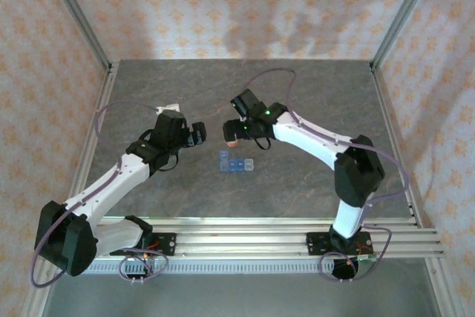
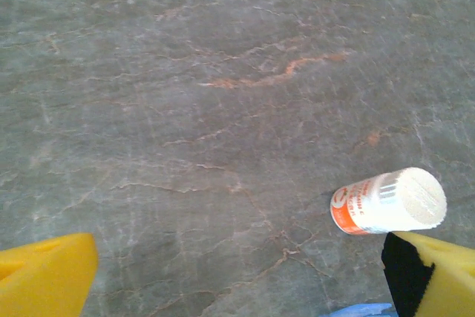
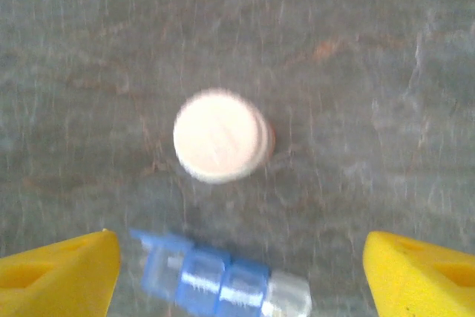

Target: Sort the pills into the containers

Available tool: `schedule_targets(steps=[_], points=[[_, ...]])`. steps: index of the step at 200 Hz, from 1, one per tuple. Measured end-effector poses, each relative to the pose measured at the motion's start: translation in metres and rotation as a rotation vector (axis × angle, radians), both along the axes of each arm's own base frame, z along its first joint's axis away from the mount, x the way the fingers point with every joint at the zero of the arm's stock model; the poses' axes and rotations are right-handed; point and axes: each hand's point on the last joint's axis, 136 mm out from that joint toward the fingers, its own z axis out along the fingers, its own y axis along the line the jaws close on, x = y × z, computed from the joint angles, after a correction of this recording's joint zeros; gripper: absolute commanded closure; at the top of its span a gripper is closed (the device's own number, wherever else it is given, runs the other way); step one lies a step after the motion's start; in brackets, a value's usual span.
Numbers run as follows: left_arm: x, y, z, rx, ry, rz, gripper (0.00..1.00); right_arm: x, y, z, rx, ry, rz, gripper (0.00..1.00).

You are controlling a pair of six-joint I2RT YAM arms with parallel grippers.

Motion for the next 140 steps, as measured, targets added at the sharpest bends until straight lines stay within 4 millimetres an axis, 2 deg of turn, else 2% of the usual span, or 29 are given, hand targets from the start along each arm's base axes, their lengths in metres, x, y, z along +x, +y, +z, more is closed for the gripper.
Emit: schedule_targets(steps=[33, 65, 83, 108, 140], points=[[-0.004, 0.011, 0.008, -0.007, -0.027, 0.034, 0.0, 0.024, 0.018, -0.023, -0.052, 0.04, -0.005, 0.15], [-0.005, 0.015, 0.013, -0.011, -0.044, 0.045, 0.0, 0.027, 0.023, -0.053, -0.109, 0.104, 0.005, 0.19], [-0.005, 0.016, 0.014, -0.011, -0.046, 0.048, 0.0, 0.027, 0.023, -0.063, -0.13, 0.127, 0.01, 0.22], [-0.004, 0.019, 0.014, -0.011, -0.046, 0.057, 0.0, 0.026, 0.024, -0.068, -0.141, 0.146, 0.016, 0.27], [-0.005, 0.019, 0.012, -0.018, -0.042, 0.064, 0.0, 0.028, 0.028, -0.07, -0.137, 0.153, 0.023, 0.38]])
